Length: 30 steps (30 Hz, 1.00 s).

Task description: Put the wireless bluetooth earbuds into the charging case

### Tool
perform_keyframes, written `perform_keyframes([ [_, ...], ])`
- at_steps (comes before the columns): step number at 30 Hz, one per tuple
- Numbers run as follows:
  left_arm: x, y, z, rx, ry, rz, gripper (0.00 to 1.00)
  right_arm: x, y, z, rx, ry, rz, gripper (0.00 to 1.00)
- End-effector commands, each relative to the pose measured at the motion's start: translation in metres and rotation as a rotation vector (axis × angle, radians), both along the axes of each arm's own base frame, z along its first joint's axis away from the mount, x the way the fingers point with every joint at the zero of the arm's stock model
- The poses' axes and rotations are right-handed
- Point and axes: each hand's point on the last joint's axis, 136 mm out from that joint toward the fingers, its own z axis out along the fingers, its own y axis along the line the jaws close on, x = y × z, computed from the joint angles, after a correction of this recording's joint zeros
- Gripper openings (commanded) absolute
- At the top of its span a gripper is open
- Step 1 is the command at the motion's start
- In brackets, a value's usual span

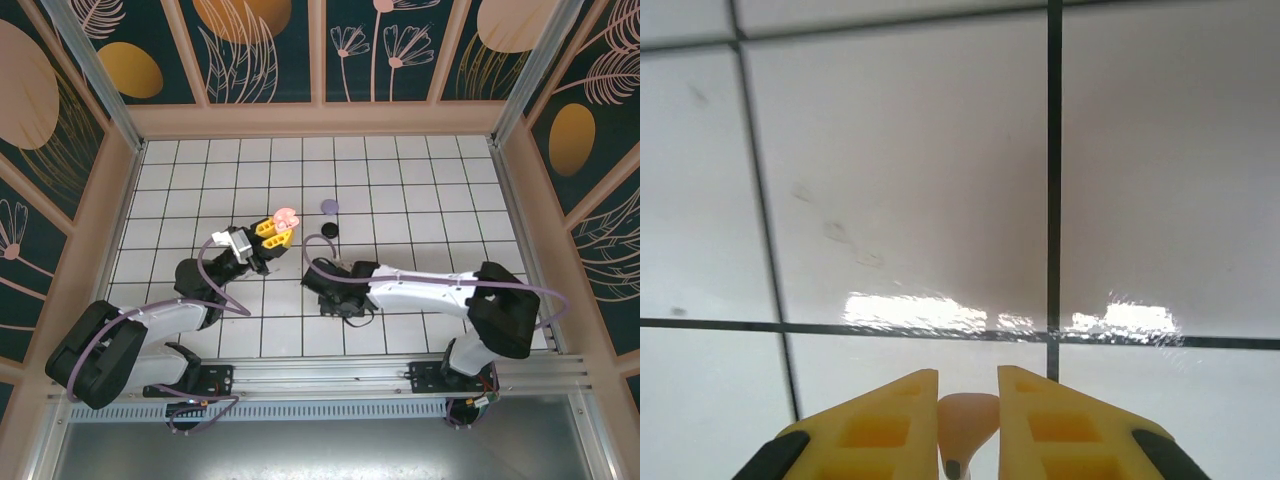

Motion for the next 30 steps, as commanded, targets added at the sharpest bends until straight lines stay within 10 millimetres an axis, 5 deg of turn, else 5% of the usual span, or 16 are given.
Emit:
perform_keyframes([
  [1,-0.003,-0.002,0.018,-0.016,-0.053,-0.013,0.0,0.026,-0.006,0.039,0.041,-0.105,-0.024,0.17],
  [12,0.005,-0.012,0.022,0.015,-0.059,-0.028,0.0,0.114,-0.036,0.177,0.251,-0.427,-0.092,0.17],
  [19,0.017,-0.02,0.014,0.038,-0.036,-0.03,0.0,0.15,-0.033,0.269,0.316,-0.626,-0.043,0.17],
  [24,0.027,-0.026,0.007,0.04,-0.013,-0.036,0.0,0.16,-0.02,0.306,0.347,-0.71,0.013,0.17],
  [30,0.041,-0.035,0.005,0.024,0.007,-0.054,0.0,0.162,-0.006,0.318,0.385,-0.742,0.078,0.17],
])
